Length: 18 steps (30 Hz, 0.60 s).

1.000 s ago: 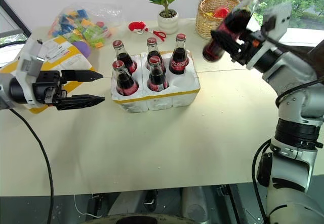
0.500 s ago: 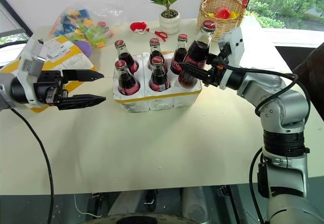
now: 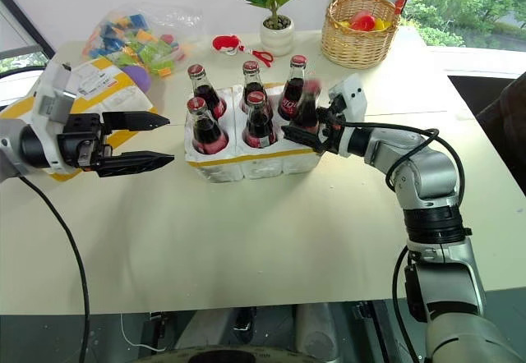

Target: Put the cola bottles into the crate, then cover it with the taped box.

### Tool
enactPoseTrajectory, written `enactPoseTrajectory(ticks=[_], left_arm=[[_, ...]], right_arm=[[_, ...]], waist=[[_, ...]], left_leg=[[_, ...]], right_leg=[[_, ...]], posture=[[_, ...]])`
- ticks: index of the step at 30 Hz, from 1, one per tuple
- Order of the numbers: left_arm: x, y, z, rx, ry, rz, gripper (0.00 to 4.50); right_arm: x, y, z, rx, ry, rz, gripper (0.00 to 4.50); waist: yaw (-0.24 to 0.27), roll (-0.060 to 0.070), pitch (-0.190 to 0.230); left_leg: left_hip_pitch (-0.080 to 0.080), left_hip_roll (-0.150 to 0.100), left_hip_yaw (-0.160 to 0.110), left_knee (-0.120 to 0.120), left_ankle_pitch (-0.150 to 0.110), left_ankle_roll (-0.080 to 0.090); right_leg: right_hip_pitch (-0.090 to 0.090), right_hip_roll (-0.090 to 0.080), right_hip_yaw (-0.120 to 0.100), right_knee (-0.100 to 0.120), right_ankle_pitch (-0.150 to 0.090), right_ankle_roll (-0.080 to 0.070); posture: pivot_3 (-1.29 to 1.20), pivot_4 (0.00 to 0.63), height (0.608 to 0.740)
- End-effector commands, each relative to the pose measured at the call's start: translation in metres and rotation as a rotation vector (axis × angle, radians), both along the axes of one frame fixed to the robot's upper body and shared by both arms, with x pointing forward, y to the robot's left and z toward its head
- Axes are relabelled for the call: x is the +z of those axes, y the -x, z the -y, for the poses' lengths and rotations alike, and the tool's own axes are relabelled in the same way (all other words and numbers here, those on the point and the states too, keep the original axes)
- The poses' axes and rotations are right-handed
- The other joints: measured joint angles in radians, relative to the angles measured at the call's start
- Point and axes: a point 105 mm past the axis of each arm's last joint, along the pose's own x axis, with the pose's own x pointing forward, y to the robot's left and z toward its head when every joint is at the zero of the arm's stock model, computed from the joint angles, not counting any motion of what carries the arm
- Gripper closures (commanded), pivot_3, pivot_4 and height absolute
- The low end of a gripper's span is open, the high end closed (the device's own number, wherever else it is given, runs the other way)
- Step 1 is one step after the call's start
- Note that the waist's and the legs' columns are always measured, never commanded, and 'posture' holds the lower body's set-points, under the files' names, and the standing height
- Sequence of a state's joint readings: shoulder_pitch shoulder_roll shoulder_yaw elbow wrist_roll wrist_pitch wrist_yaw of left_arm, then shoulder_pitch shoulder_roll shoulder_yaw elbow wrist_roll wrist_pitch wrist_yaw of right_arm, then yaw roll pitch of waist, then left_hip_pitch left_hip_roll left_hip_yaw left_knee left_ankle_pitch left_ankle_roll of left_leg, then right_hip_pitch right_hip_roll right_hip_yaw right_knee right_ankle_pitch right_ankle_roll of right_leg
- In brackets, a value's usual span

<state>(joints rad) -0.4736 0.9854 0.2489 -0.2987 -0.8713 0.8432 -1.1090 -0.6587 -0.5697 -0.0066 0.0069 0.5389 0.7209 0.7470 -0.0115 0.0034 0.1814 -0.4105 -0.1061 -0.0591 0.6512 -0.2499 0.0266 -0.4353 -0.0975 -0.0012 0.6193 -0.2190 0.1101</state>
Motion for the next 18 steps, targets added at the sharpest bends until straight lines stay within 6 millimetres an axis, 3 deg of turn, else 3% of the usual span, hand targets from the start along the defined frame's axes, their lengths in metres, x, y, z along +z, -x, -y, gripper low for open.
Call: enactPoseTrajectory(ticks=[1, 4, 7, 12, 16, 18], left_arm=[[0.008, 0.004, -0.001, -0.002, -0.010, 0.043, 0.25], [0.006, 0.004, -0.005, 0.021, -0.022, 0.045, 0.25], [0.002, 0.000, -0.019, 0.109, -0.049, 0.062, 0.25], [0.003, -0.018, -0.077, 0.460, -0.176, 0.199, 0.25], [-0.001, -0.016, -0.111, 0.614, -0.312, 0.261, 0.25], [-0.011, -0.011, -0.138, 0.726, -0.444, 0.272, 0.25]], right_arm=[[0.011, 0.003, 0.004, 0.008, 0.013, 0.036, 0.01], [0.015, 0.013, 0.010, 0.029, 0.029, 0.045, 0.01], [0.026, 0.035, 0.020, 0.077, 0.062, 0.077, 0.01], [0.075, 0.088, 0.045, 0.178, 0.059, 0.140, 0.01], [0.081, 0.103, 0.060, 0.175, 0.066, 0.107, 0.01], [0.079, 0.105, 0.066, 0.152, 0.093, 0.110, 0.01]], waist=[[0.001, 0.000, 0.000], [0.002, 0.000, 0.000], [0.002, 0.000, 0.000], [0.003, 0.000, 0.001], [0.001, -0.001, 0.000], [0.001, -0.001, 0.000]], left_leg=[[0.000, 0.000, 0.000, 0.000, 0.000, 0.000], [0.000, 0.000, 0.000, 0.000, 0.000, 0.000], [0.000, 0.000, 0.000, 0.000, 0.000, 0.000], [0.000, 0.000, 0.000, -0.001, -0.003, 0.006], [0.002, 0.001, 0.000, -0.001, -0.004, 0.007], [0.002, 0.002, 0.000, -0.001, -0.005, 0.007]], right_leg=[[0.000, 0.000, 0.000, 0.000, 0.000, 0.000], [0.000, 0.000, 0.000, 0.000, 0.000, 0.000], [0.000, 0.000, 0.000, 0.000, 0.000, 0.000], [0.000, 0.000, 0.000, 0.000, 0.000, 0.000], [0.002, 0.000, 0.000, -0.002, 0.000, 0.000], [0.003, -0.001, 0.000, -0.003, 0.000, -0.001]], posture=[[0.00, 0.150, 0.732], [0.00, 0.150, 0.732], [0.00, 0.150, 0.732], [0.00, 0.150, 0.732], [0.00, 0.150, 0.732], [0.00, 0.150, 0.732]])
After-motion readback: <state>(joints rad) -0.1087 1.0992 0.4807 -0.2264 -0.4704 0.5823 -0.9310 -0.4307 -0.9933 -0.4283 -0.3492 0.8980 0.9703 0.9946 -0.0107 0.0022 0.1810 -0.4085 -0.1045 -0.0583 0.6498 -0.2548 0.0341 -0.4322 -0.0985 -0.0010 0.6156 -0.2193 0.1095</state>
